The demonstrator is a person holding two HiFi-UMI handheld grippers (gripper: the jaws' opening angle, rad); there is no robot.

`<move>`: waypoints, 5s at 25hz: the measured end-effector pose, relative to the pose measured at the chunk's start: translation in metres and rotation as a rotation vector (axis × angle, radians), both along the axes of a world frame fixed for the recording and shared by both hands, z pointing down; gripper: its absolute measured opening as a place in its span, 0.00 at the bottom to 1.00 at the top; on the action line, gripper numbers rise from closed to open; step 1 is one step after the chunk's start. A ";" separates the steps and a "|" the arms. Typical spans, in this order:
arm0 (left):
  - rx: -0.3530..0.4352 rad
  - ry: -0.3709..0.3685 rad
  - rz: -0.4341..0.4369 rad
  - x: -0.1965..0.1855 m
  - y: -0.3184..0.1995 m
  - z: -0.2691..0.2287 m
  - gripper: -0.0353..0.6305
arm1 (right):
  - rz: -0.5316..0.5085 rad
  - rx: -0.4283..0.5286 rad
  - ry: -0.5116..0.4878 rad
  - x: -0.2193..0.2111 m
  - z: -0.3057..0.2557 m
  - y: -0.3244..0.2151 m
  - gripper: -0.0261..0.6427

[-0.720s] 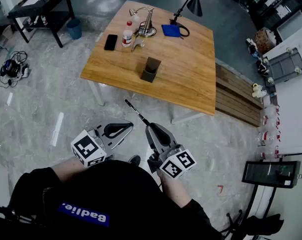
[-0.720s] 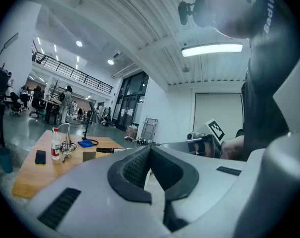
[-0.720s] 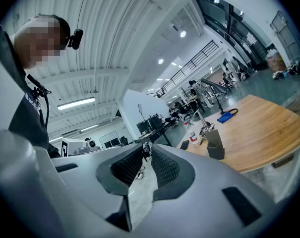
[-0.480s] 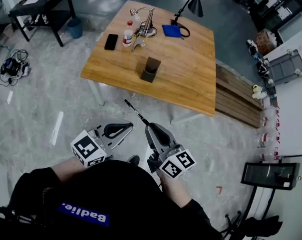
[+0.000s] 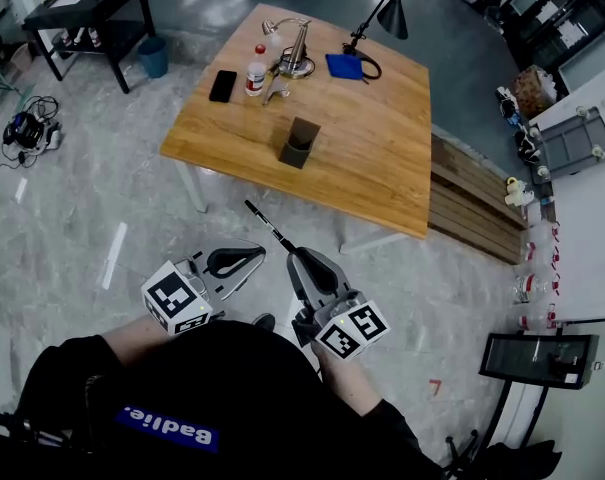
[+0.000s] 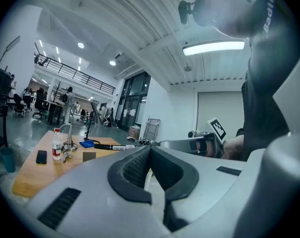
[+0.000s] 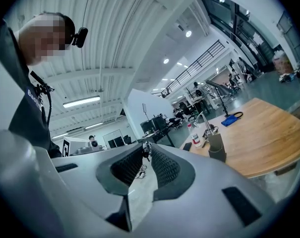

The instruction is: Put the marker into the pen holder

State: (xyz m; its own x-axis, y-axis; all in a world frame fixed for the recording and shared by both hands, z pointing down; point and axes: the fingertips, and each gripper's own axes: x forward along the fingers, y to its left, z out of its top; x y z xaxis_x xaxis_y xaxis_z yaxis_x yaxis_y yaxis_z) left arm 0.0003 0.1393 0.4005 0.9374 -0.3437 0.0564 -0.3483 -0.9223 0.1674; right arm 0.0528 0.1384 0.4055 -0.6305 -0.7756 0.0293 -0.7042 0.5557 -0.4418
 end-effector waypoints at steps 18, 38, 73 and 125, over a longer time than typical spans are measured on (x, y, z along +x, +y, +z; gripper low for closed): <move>0.033 0.000 -0.100 0.041 -0.045 0.001 0.06 | -0.051 -0.021 0.036 0.053 0.025 -0.045 0.13; 0.010 0.009 0.075 0.008 -0.245 0.019 0.06 | 0.164 -0.241 0.356 0.079 0.103 -0.249 0.13; -0.071 -0.055 -0.248 0.003 -0.275 0.034 0.06 | -0.363 -0.381 0.853 0.100 0.254 -0.350 0.13; -0.052 0.003 0.066 0.084 -0.251 0.005 0.06 | -0.162 0.100 0.100 0.046 -0.002 -0.240 0.05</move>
State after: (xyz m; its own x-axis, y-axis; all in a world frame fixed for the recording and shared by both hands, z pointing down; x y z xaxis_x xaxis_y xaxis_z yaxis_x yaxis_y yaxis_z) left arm 0.0841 -0.1118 0.4051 0.9580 -0.2782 0.0694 -0.2866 -0.9332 0.2166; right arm 0.0984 -0.1018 0.4037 -0.7453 -0.6662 0.0258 -0.6394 0.7032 -0.3109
